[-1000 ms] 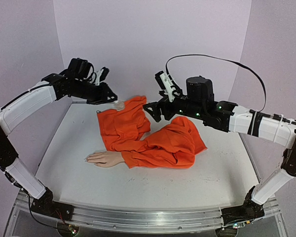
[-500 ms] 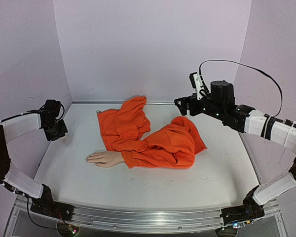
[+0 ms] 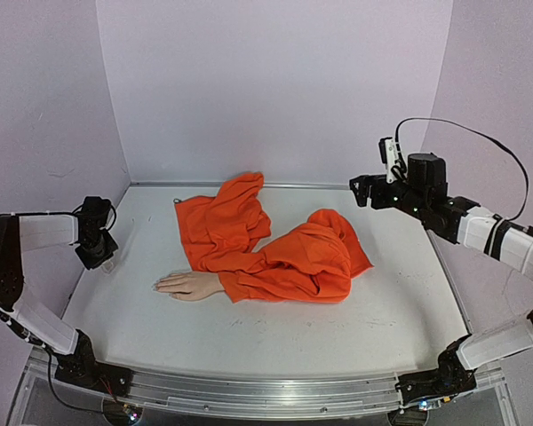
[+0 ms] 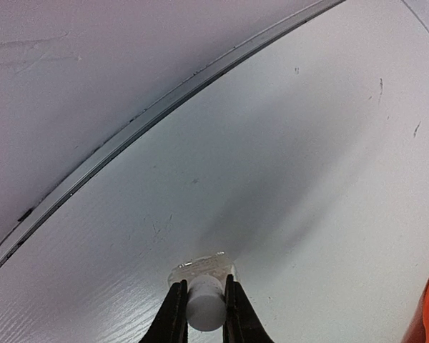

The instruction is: Paint the nails

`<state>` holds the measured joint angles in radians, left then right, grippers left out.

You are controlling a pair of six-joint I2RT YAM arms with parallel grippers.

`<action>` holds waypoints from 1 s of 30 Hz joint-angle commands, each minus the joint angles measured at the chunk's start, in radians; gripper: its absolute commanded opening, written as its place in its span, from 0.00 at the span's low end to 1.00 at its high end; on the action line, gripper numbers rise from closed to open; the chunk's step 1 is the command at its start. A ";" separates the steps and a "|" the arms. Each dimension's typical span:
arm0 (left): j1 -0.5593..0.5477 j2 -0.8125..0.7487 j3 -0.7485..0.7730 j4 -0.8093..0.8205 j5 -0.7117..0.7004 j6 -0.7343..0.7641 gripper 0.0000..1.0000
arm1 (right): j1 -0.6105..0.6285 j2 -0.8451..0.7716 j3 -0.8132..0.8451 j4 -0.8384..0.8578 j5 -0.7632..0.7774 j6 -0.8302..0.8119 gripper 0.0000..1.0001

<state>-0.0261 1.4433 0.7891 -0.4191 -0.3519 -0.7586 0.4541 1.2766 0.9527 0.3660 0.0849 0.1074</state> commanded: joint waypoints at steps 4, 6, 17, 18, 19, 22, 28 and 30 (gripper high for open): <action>0.008 0.013 -0.011 0.021 -0.047 -0.089 0.15 | -0.055 -0.076 -0.042 0.012 0.003 0.032 0.98; 0.008 0.014 -0.010 0.009 -0.053 -0.100 0.16 | -0.061 -0.083 -0.047 0.010 0.002 0.033 0.98; 0.008 -0.048 0.013 -0.041 -0.008 -0.091 0.62 | -0.178 -0.135 -0.077 -0.023 -0.015 0.065 0.98; 0.008 -0.069 0.019 -0.044 0.007 -0.072 0.67 | -0.198 -0.140 -0.077 -0.032 -0.021 0.068 0.98; 0.008 -0.090 0.030 -0.046 0.032 -0.041 0.72 | -0.213 -0.147 -0.076 -0.041 -0.032 0.069 0.98; 0.008 -0.185 0.070 -0.011 0.136 0.082 0.81 | -0.238 -0.179 -0.077 -0.068 -0.017 0.072 0.98; 0.006 -0.348 0.194 0.149 0.455 0.434 0.93 | -0.244 -0.275 -0.065 -0.135 0.117 0.072 0.98; 0.006 -0.408 0.213 0.191 0.494 0.522 0.97 | -0.243 -0.294 -0.049 -0.160 0.169 0.062 0.98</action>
<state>-0.0227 1.1553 0.9066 -0.3862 -0.0467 -0.5064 0.2119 1.0405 0.8719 0.2348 0.1322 0.1722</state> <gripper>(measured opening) 0.933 0.983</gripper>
